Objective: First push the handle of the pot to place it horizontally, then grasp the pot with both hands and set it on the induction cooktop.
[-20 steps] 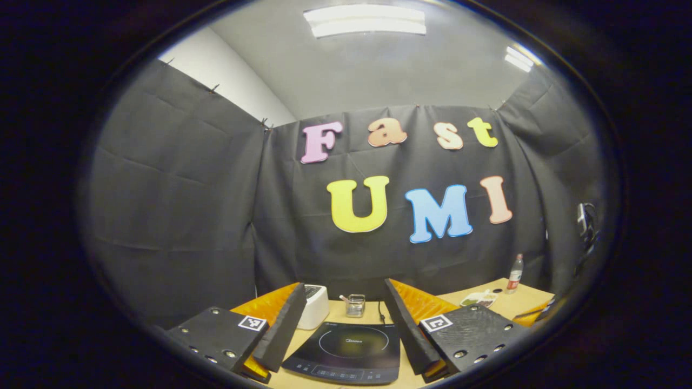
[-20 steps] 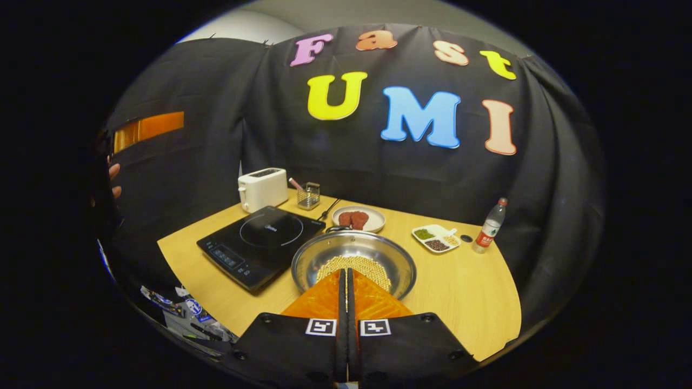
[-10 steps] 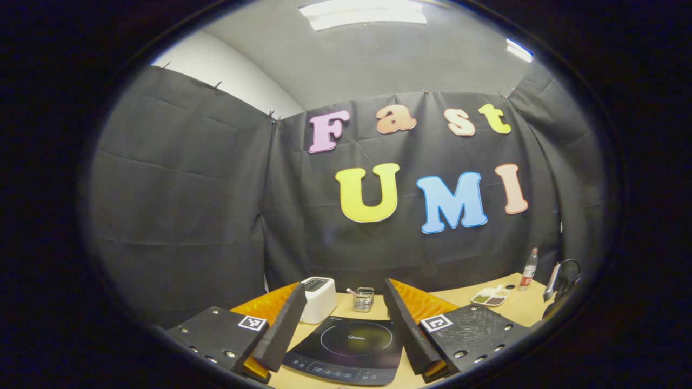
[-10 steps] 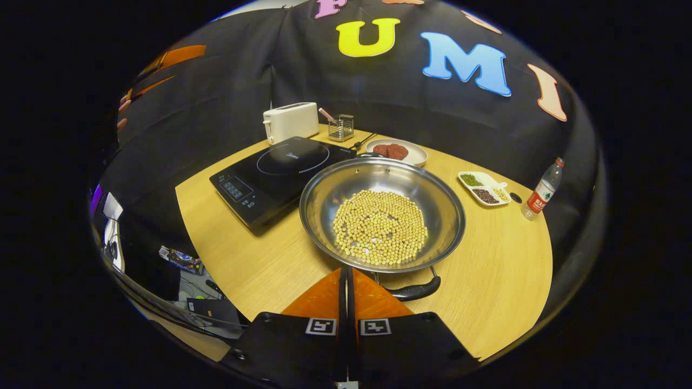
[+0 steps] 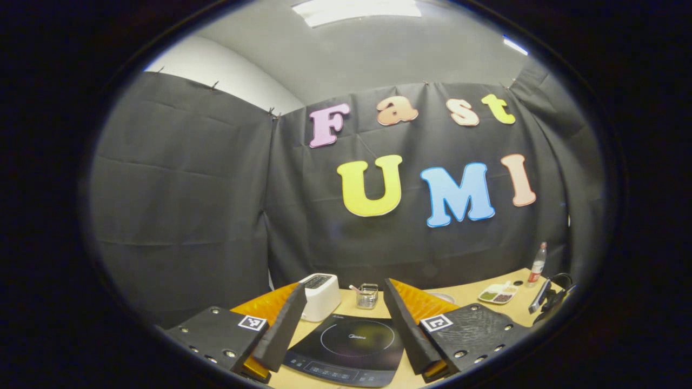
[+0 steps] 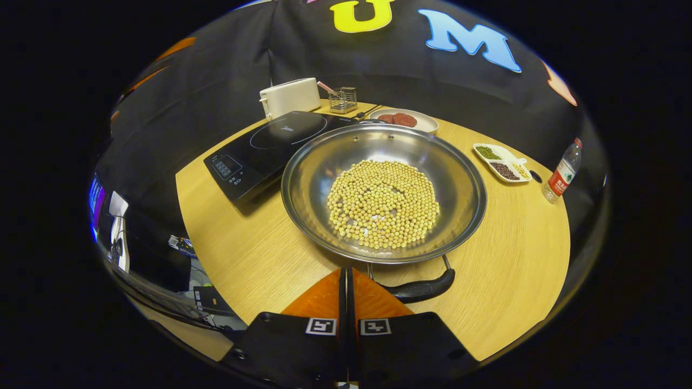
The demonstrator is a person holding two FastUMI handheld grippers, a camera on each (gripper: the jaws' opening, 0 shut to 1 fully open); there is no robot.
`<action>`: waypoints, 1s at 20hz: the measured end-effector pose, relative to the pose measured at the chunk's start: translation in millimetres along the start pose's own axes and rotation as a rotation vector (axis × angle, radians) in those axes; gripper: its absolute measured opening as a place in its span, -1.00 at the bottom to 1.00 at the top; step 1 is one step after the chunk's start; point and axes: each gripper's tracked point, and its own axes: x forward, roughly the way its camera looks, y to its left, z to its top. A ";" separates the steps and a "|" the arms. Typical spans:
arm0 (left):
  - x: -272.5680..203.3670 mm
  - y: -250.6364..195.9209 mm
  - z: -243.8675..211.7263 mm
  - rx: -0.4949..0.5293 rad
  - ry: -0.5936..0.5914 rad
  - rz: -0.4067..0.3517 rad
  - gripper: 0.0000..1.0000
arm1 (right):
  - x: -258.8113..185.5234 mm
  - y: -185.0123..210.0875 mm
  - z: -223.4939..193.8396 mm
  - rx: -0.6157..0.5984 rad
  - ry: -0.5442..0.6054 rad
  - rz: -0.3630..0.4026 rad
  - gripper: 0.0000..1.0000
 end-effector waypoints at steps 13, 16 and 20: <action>17.8 -30.9 -12.2 0.000 0.033 -0.050 0.70 | -7.6 -101.0 -5.6 0.126 0.004 -0.179 -0.96; 21.0 -36.9 -16.9 0.003 0.046 -0.054 0.70 | -7.0 -119.3 -1.4 0.144 -0.004 -0.215 -0.96; 24.0 -45.1 -26.0 0.010 0.066 -0.064 0.70 | -1.2 -138.2 2.7 0.159 -0.007 -0.257 -0.96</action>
